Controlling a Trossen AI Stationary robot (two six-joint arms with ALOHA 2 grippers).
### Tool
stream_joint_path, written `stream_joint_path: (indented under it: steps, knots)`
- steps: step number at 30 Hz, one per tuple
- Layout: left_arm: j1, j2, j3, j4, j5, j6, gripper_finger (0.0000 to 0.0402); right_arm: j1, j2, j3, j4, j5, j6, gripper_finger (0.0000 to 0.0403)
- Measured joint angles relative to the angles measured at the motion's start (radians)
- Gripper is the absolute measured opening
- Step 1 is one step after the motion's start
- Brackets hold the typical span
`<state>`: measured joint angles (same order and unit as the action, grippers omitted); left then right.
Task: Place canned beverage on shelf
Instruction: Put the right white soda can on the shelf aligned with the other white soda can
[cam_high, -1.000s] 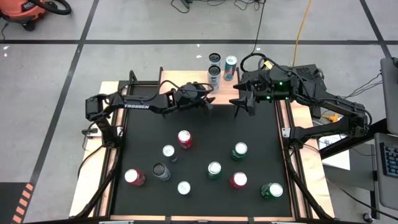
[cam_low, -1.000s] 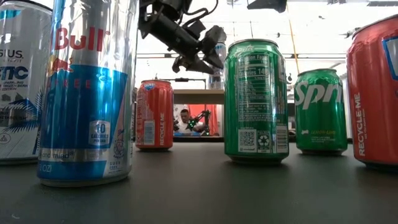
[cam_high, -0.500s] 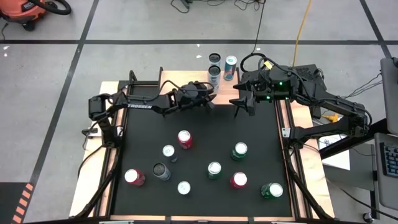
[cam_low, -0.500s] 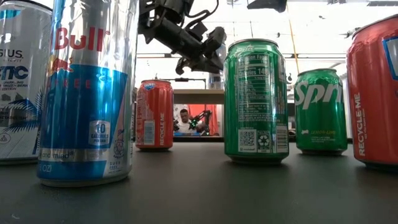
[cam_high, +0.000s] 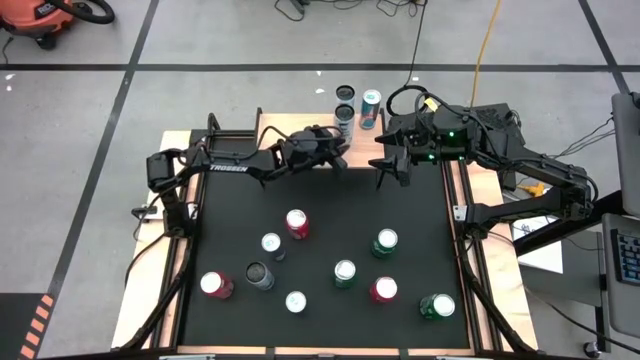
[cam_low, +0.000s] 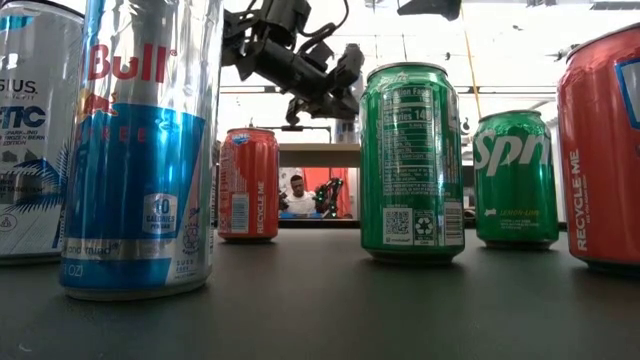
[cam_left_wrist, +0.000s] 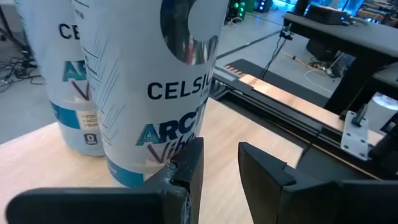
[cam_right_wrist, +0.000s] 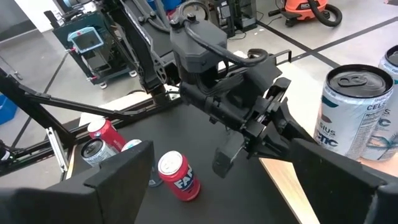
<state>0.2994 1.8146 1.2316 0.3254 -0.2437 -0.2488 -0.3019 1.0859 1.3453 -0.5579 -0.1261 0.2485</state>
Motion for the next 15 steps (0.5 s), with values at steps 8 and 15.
stream_joint_path:
  steps: [8, 15]
  knots:
    - [0.028, 0.001, 0.0, 0.005, 0.0, -0.001, 0.0102, 0.0, 0.0, 0.0, 0.0, 0.0, 0.0, 0.0357]
    - [0.025, 0.001, 0.0, 0.008, 0.069, -0.006, 0.0102, 0.0, 0.0, 0.0, 0.0, 0.0, 0.0, 0.0357]
